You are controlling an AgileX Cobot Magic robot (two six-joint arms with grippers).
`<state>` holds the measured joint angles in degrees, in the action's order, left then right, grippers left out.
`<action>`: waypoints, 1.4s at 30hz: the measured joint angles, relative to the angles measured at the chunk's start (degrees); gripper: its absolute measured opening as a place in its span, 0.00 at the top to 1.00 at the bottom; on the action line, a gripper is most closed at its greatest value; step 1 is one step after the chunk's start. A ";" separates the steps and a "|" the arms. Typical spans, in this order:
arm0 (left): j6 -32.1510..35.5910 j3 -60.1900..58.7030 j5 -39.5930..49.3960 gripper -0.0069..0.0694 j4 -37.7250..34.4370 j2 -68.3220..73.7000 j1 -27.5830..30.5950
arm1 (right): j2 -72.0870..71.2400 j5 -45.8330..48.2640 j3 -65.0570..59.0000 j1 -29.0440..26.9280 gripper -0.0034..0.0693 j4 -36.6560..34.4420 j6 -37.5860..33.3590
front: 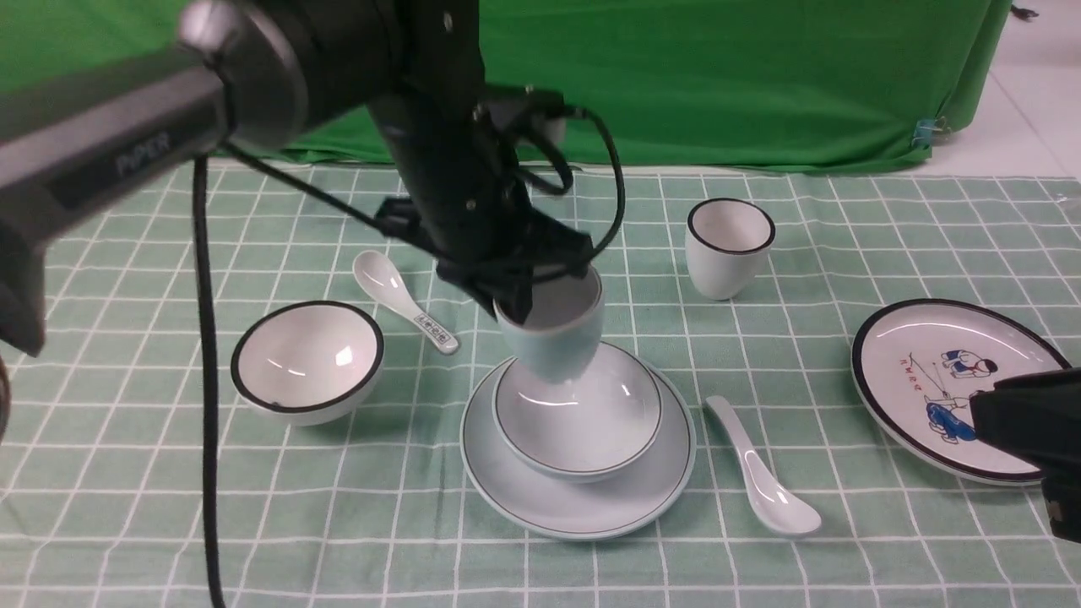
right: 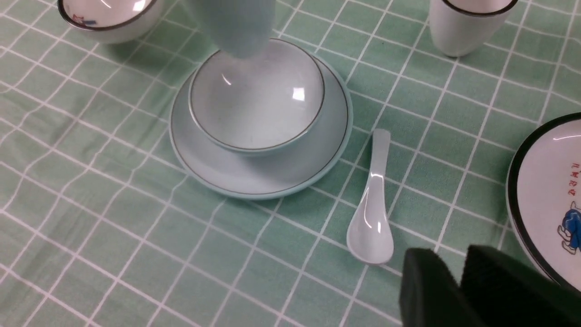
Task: Place the bowls on the plates on the blue tablecloth, put the cups on the bowls, and place the spoons in the cups.
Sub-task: 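Place the cup upside down onto the bowl on the plate, then move the gripper down to the white spoon beside the saucer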
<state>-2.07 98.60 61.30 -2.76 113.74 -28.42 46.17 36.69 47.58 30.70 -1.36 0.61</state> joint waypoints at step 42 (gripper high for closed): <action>-1.93 -0.41 5.23 0.89 8.63 -18.06 -1.96 | 43.30 17.93 25.93 -9.68 0.76 -0.05 -1.78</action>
<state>-4.00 98.19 66.53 5.87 95.68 -30.38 89.48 54.62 73.51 21.02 -1.41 -1.16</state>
